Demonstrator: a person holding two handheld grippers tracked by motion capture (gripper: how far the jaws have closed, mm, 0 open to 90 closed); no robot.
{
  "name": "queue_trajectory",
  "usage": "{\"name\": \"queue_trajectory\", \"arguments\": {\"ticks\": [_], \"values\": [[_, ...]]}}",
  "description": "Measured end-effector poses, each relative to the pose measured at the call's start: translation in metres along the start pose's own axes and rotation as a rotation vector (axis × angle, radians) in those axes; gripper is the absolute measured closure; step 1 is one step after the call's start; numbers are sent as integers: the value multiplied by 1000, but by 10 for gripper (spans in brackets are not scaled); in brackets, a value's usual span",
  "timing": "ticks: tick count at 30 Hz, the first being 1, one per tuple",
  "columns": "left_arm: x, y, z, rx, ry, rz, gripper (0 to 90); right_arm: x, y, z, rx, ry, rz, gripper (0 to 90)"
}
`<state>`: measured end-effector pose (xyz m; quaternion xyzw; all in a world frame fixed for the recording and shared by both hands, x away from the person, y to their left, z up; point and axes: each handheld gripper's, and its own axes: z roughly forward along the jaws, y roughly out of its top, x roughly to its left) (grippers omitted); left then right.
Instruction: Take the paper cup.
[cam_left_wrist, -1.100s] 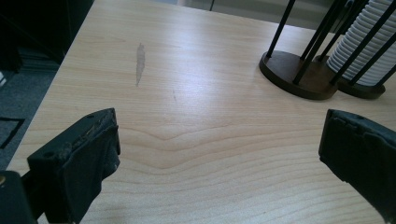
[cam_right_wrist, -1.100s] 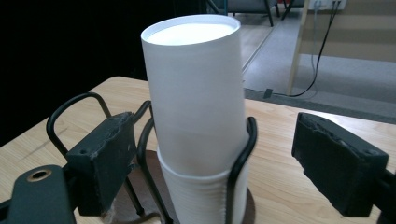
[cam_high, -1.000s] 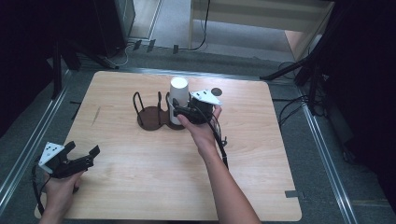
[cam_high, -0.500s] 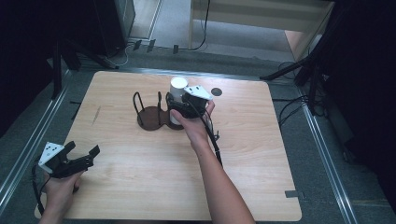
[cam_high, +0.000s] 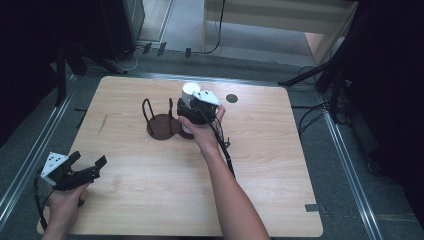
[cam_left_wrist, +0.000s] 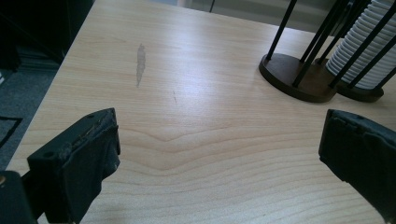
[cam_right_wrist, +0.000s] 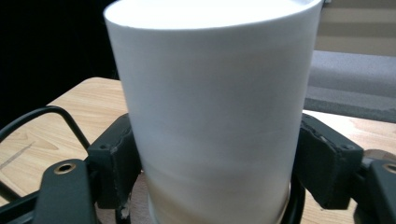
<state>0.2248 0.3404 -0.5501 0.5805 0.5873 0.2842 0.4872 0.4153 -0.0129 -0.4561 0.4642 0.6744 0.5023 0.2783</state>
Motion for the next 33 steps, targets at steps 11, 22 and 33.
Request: {"name": "queue_trajectory", "arguments": {"ticks": [11, 22, 33], "values": [[0, 0, 0, -2, -2, 0, 0, -1, 2, -2, -23, 7, -31, 264], [0, 0, 0, -4, 3, -5, 0, 1, 11, -7, -60, 11, -29, 284], [0, 0, 0, -6, 1, -8, 0, 3, 30, -17, -118, 9, -36, 296]]}}
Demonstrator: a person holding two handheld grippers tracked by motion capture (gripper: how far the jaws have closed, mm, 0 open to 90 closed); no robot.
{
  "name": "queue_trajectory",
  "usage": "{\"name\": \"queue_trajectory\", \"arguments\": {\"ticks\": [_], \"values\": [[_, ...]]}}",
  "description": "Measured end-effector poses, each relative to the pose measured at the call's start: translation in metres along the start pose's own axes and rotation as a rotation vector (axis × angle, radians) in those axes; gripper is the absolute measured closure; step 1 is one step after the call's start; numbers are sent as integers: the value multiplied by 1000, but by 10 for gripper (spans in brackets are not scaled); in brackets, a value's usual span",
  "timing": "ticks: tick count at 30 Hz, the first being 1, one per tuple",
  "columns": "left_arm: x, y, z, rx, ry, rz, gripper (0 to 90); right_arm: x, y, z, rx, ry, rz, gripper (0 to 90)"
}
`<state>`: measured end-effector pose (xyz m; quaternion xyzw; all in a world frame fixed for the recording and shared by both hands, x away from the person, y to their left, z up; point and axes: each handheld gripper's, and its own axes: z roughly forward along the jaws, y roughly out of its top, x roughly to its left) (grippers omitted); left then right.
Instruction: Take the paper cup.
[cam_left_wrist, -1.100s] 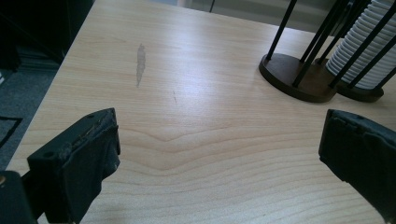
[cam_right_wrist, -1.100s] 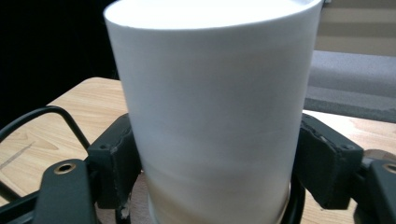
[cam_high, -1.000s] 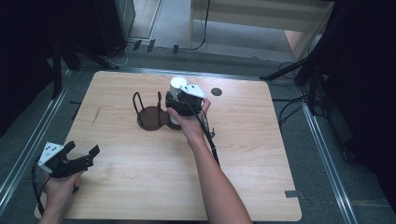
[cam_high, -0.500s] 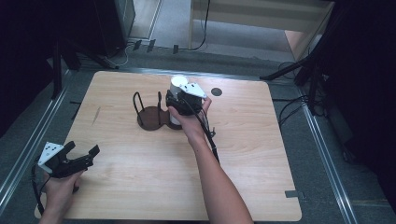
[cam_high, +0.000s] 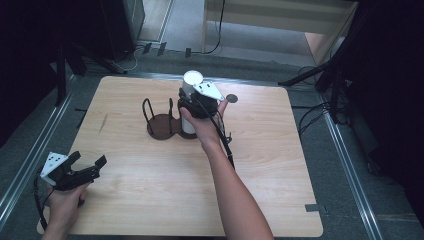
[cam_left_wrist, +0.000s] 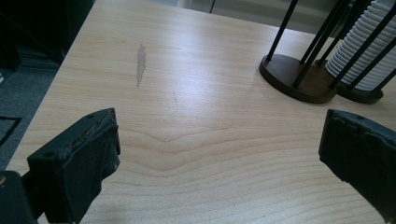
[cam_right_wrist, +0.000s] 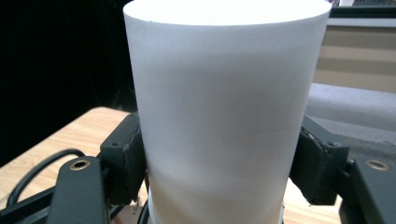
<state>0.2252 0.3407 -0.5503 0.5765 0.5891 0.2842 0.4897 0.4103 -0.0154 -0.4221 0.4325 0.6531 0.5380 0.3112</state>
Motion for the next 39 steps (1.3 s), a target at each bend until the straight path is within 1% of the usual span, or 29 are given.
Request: {"name": "queue_trajectory", "arguments": {"ticks": [3, 4, 6, 9, 12, 14, 15, 16, 19, 28, 29, 33, 36, 39], "values": [[0, 0, 0, 1, -2, -1, 0, 0, 3, -3, -12, 0, 1, 299], [0, 0, 0, 1, -2, -1, 0, 0, 5, -4, -27, -2, -9, 302], [0, 0, 0, 0, -1, 1, 0, 0, 6, -5, -30, 2, -7, 303], [0, 0, 0, -1, -3, 1, 0, -1, 12, -9, -60, 3, -3, 304], [0, 0, 0, -1, -6, 1, 0, -1, 17, -12, -80, -8, -9, 305], [0, 0, 0, -1, -7, 1, 0, -1, 18, -13, -88, -8, -10, 305], [0, 0, 0, -1, -9, -2, 0, -1, 20, -15, -103, -5, -15, 305], [0, 0, 0, -1, -9, -2, 0, -1, 20, -15, -103, -5, -15, 305], [1, 0, 0, -3, -12, -5, 0, -1, 25, -18, -124, -14, -14, 307], [1, 0, 0, -3, -15, -6, 0, -9, 33, -27, -141, -27, 2, 308], [1, 0, 0, -5, -16, -7, 0, -10, 34, -28, -145, -29, -6, 308], [0, 0, 0, -8, -32, 0, 0, -13, 36, -34, -148, -36, -6, 309], [0, 0, 0, -7, -32, 3, 0, -16, 39, -39, -153, -47, -9, 309], [1, 0, 0, -10, -29, -8, 0, -20, 40, -44, -164, -58, -14, 309]]}}
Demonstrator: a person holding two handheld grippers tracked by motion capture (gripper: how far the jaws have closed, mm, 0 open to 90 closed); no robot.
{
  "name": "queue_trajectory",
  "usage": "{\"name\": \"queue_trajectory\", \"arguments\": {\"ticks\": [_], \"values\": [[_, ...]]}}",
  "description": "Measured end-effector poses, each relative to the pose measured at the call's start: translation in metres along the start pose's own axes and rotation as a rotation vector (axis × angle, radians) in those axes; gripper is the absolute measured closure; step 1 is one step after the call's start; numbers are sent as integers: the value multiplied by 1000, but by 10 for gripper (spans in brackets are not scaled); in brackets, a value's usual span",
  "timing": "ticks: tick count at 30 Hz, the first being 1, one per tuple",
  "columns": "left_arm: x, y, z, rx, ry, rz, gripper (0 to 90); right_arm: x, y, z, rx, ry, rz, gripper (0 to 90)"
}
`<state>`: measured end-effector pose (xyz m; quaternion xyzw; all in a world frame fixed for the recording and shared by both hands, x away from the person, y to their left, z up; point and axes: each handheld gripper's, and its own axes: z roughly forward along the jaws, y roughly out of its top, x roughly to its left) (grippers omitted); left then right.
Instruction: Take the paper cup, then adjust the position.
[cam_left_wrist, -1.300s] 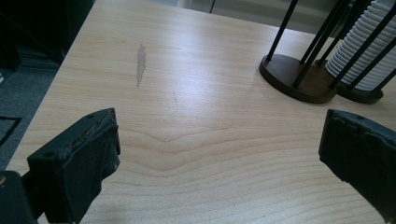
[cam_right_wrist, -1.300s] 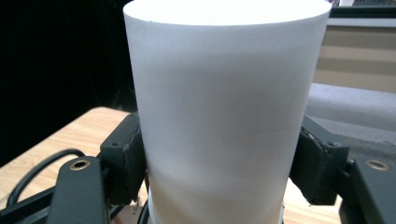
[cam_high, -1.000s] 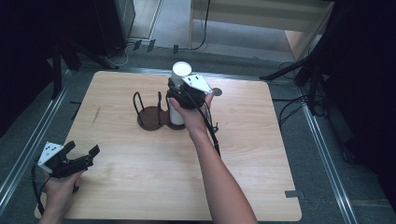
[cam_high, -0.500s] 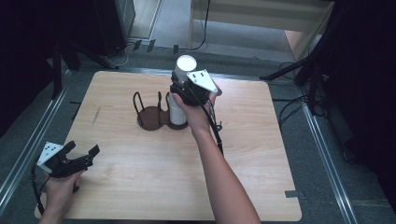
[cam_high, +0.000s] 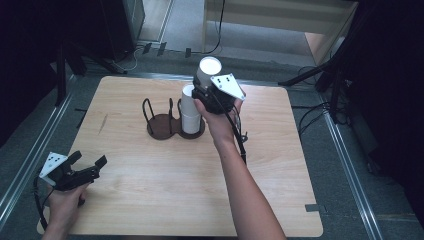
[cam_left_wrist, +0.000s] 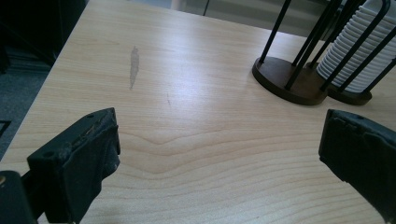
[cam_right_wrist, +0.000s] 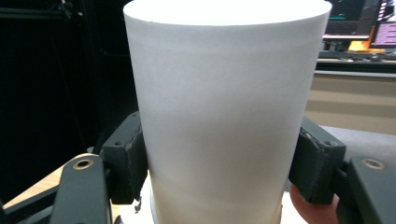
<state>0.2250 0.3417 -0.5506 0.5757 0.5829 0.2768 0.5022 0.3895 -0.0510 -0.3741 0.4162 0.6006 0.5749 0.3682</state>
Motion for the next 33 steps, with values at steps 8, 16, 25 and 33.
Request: {"name": "queue_trajectory", "arguments": {"ticks": [8, 16, 25, 33], "values": [[1, 0, 0, -9, -16, -3, 0, -20, -1, -19, -5, -44, 31, 309], [2, 2, -1, -41, -78, -32, 0, -41, -7, -42, 0, -93, 18, 309], [-6, 3, 0, -29, -61, 21, 0, -56, -19, -67, 13, -100, 24, 308], [-12, 5, 1, -54, -60, 24, 0, -65, -28, -86, 25, -91, 37, 309]]}}
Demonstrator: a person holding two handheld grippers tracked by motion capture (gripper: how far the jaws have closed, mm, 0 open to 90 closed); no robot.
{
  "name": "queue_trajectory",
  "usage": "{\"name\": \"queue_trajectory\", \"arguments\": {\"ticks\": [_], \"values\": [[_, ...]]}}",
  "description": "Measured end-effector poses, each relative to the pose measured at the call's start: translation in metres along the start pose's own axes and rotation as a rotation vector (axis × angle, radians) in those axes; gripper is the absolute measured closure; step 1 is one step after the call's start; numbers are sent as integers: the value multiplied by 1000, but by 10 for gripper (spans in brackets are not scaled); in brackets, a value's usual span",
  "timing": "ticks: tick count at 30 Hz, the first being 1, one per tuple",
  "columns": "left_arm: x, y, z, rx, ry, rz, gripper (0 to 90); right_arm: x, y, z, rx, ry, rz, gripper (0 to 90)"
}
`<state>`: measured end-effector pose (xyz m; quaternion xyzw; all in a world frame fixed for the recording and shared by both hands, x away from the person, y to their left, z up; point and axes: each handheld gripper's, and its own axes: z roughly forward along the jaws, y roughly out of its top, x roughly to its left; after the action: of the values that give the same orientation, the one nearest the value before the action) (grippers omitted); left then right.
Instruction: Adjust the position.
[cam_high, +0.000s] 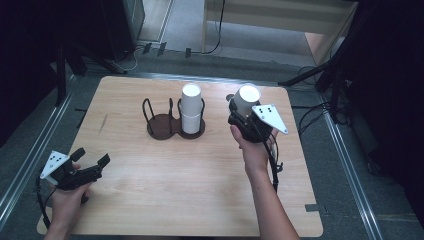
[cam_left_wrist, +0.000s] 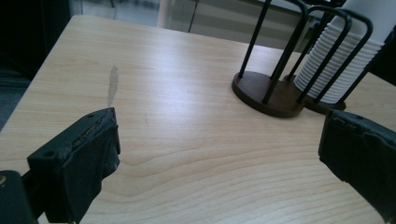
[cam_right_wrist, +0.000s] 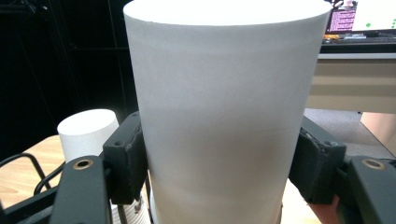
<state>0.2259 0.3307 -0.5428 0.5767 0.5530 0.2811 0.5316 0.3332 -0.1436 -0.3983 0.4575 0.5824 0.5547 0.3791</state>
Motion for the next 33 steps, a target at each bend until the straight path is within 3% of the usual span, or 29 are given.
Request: {"name": "queue_trajectory", "arguments": {"ticks": [8, 15, 26, 33], "values": [[-20, 7, 6, 24, -30, 19, 0, -2, -13, -17, 10, 2, -41, 308], [-47, 15, 13, 62, -27, 81, 0, -4, -28, -30, 27, -5, -63, 308], [-88, 31, 21, 73, -133, 139, 0, -5, -46, -44, 48, -7, -94, 308], [-119, 38, 35, 83, -165, 180, 0, 0, -58, -50, 59, -2, -138, 307]]}}
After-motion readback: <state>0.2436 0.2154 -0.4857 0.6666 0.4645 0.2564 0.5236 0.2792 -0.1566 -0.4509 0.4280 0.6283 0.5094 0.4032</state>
